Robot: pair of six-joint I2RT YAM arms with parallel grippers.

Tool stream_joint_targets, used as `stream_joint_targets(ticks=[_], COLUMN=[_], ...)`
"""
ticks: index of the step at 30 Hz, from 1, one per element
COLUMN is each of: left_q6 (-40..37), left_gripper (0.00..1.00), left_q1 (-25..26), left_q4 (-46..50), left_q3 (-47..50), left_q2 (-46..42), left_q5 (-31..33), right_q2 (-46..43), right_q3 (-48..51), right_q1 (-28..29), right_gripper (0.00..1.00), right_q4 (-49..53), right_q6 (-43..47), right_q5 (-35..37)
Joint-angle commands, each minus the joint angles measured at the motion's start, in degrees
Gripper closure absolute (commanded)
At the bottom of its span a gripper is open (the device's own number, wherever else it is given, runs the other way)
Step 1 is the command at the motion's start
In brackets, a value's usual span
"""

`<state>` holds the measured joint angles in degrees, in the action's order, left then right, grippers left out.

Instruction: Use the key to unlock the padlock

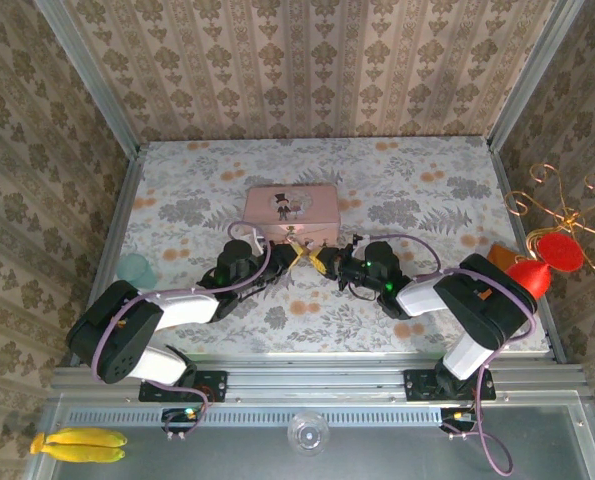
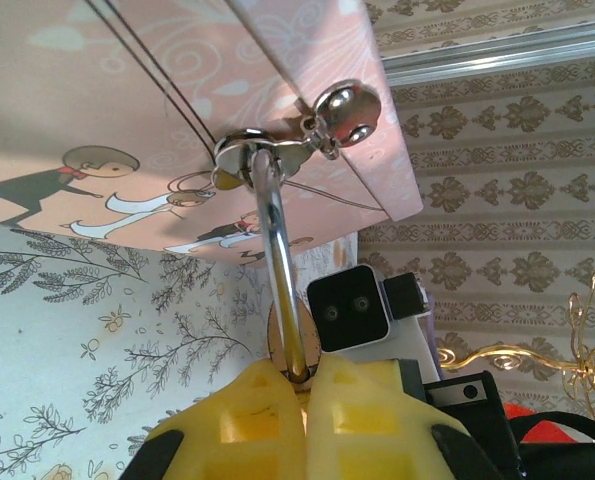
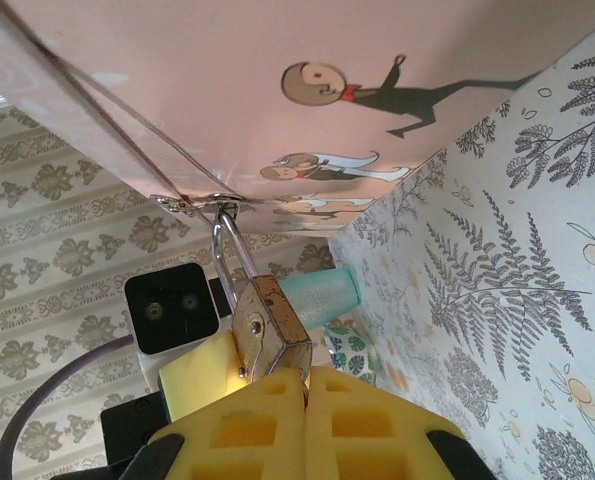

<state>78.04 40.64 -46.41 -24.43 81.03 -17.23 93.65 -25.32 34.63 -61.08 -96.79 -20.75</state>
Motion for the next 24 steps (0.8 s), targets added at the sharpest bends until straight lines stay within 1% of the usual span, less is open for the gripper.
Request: stream_joint_targets(ticks=[1, 5, 11, 24], left_q6=[-1.44, -2.23, -2.45, -0.77], left_gripper=[1.0, 1.0, 1.0, 1.0], left_q1=[2.43, 3.69, 5.66, 8.8], left_q4=[-6.66, -5.12, -5.53, -10.37], left_q3=[-3.6, -4.57, -4.23, -5.64], left_q2=[-0.55, -1.21, -0.51, 5.08], left_q5=[-4.12, -3.88, -2.56, -2.13], right_q2=[-1.12, 0.83, 0.82, -0.22], right_q3=[-2.0, -3.38, -4.17, -4.91], right_q1=[-0.44, -0.62, -0.62, -0.53], right_gripper=[1.0, 1.0, 1.0, 1.0], right_q4=[1.06, -1.53, -0.73, 1.14], right_q6=[1.44, 0.07, 0.23, 0.91], right_q5=[1.95, 1.16, 1.24, 1.47])
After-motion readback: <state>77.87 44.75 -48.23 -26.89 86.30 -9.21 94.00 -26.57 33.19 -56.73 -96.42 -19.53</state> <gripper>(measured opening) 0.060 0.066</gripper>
